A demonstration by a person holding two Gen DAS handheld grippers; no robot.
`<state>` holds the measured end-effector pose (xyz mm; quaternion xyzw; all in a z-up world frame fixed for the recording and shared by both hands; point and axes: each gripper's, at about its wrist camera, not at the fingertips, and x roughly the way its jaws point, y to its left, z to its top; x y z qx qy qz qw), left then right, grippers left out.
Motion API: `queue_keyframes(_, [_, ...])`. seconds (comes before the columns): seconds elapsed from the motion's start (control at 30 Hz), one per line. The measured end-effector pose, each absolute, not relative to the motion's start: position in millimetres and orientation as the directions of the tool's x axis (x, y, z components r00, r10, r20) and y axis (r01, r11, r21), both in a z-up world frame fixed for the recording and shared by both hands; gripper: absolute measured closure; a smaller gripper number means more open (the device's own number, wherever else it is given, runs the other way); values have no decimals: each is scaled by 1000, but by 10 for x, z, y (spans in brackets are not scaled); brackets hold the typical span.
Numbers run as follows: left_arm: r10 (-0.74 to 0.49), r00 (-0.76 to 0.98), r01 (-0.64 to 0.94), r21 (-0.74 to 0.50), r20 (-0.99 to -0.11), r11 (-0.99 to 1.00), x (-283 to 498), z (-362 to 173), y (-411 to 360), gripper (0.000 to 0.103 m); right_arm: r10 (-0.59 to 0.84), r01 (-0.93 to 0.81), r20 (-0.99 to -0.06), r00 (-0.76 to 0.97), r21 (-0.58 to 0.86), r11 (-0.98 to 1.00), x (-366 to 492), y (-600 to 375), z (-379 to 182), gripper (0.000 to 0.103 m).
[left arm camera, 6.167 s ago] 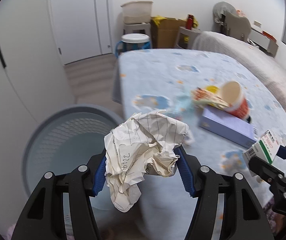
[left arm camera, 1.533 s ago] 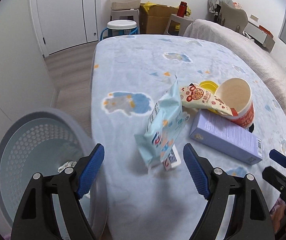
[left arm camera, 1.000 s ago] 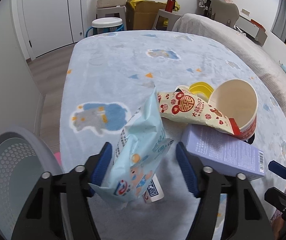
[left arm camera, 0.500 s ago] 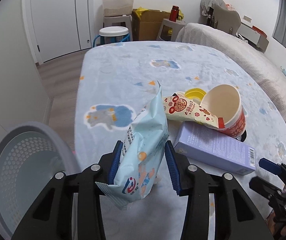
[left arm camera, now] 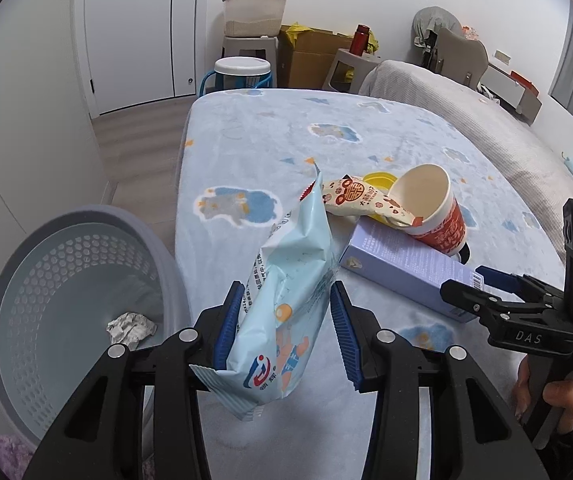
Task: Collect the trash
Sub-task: 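Grasp the lavender box with the right tool while the left tool holds the wipe packet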
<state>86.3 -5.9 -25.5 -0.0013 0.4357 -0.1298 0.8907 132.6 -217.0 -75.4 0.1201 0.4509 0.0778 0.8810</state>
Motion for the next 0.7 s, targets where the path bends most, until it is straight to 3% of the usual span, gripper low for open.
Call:
queue_keyframes(0.47, [-206, 622, 180, -118, -755, 977, 775, -131, 204, 61, 349, -180, -733, 584, 303, 936, 994, -1632, -618, 11])
queue_keyframes(0.7, [-205, 624, 165, -129, -755, 978, 772, -137, 299, 61, 249, -89, -766, 593, 246, 965, 1196, -1688, -682, 15])
